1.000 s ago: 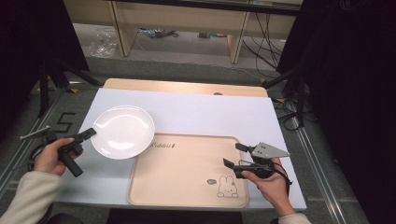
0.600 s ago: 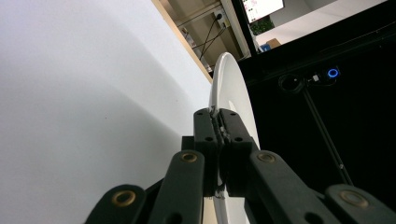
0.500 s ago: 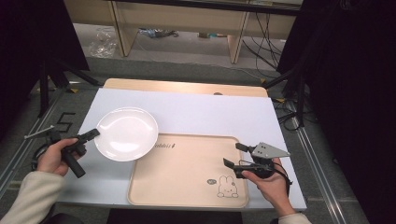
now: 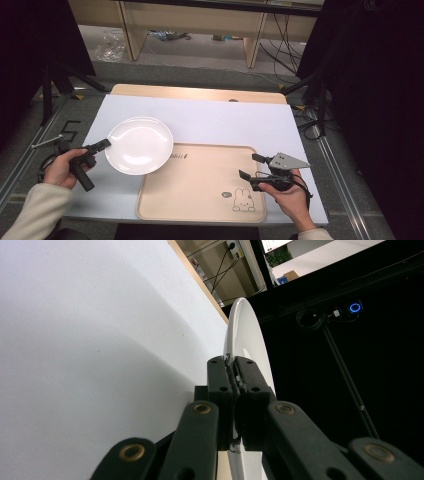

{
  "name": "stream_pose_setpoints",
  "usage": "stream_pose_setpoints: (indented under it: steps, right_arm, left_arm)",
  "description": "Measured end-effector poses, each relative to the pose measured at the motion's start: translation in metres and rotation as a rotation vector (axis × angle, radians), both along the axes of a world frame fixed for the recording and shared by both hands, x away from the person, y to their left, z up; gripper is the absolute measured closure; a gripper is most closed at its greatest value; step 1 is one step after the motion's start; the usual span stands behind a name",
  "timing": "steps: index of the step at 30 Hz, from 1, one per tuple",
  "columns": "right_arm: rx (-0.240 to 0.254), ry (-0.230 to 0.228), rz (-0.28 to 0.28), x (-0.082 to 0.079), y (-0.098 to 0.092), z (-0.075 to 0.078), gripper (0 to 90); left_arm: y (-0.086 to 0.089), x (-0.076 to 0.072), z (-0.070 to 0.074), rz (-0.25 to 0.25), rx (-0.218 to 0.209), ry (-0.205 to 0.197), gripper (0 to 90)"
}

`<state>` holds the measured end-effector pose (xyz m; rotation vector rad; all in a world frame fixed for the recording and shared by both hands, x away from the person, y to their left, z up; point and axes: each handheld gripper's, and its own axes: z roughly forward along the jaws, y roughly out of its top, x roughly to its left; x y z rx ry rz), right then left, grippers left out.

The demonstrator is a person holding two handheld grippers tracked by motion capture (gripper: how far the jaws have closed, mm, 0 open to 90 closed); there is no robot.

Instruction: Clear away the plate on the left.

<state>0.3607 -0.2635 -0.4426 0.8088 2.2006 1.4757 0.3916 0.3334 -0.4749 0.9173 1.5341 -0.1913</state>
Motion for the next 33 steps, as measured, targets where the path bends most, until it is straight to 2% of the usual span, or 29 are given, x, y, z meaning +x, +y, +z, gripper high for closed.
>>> stream_pose_setpoints:
  steps: [3, 4, 6, 7, 15, 16, 17, 18, 19, 20, 22, 28, 33]
  right_arm:
    - [-0.001, 0.000, -0.002, 0.000, 0.000, 0.000, 22.3]
    - [0.025, 0.013, 0.006, 0.000, 0.002, -0.001, 22.3]
    - [0.022, 0.001, 0.006, 0.001, 0.002, -0.002, 22.3]
    - [-0.002, -0.001, -0.001, 0.000, 0.000, 0.000, 22.3]
    - [-0.003, 0.002, -0.001, 0.000, 0.000, 0.000, 22.3]
    - [0.022, 0.011, 0.006, 0.000, 0.002, -0.002, 22.3]
    - [0.018, -0.008, 0.002, 0.001, 0.001, -0.002, 22.3]
    - [0.023, 0.010, 0.005, 0.000, 0.002, -0.001, 22.3]
    - [-0.002, 0.006, -0.001, 0.000, 0.000, 0.000, 22.3]
    - [0.015, -0.008, 0.004, 0.001, 0.001, -0.001, 22.3]
    - [-0.001, -0.003, -0.002, 0.000, 0.000, 0.000, 22.3]
    - [-0.001, -0.003, -0.002, 0.000, 0.000, 0.000, 22.3]
    - [0.019, -0.008, 0.005, 0.001, 0.001, -0.001, 22.3]
  left_arm:
    - [-0.002, 0.000, 0.000, -0.006, 0.000, -0.001, 86.1]
    - [-0.003, 0.000, 0.001, -0.005, -0.003, 0.004, 86.1]
    - [-0.004, 0.000, 0.000, -0.010, -0.006, 0.001, 86.1]
    - [-0.005, 0.000, 0.001, -0.011, -0.009, 0.007, 86.1]
    - [-0.012, 0.001, 0.001, -0.028, -0.019, 0.009, 86.1]
    - [-0.012, 0.001, 0.001, -0.034, -0.015, 0.007, 86.1]
    - [-0.013, 0.001, 0.001, -0.033, -0.021, 0.004, 86.1]
    - [-0.013, 0.001, 0.001, -0.038, -0.019, 0.005, 86.1]
    - [-0.014, 0.001, 0.001, -0.038, -0.018, 0.007, 86.1]
    - [-0.015, 0.001, 0.001, -0.041, -0.023, 0.003, 86.0]
    - [-0.016, 0.001, 0.001, -0.041, -0.015, 0.012, 86.0]
    - [-0.019, 0.002, 0.002, -0.051, -0.018, 0.006, 86.0]
    - [-0.022, 0.002, 0.002, -0.059, -0.024, 0.010, 86.0]
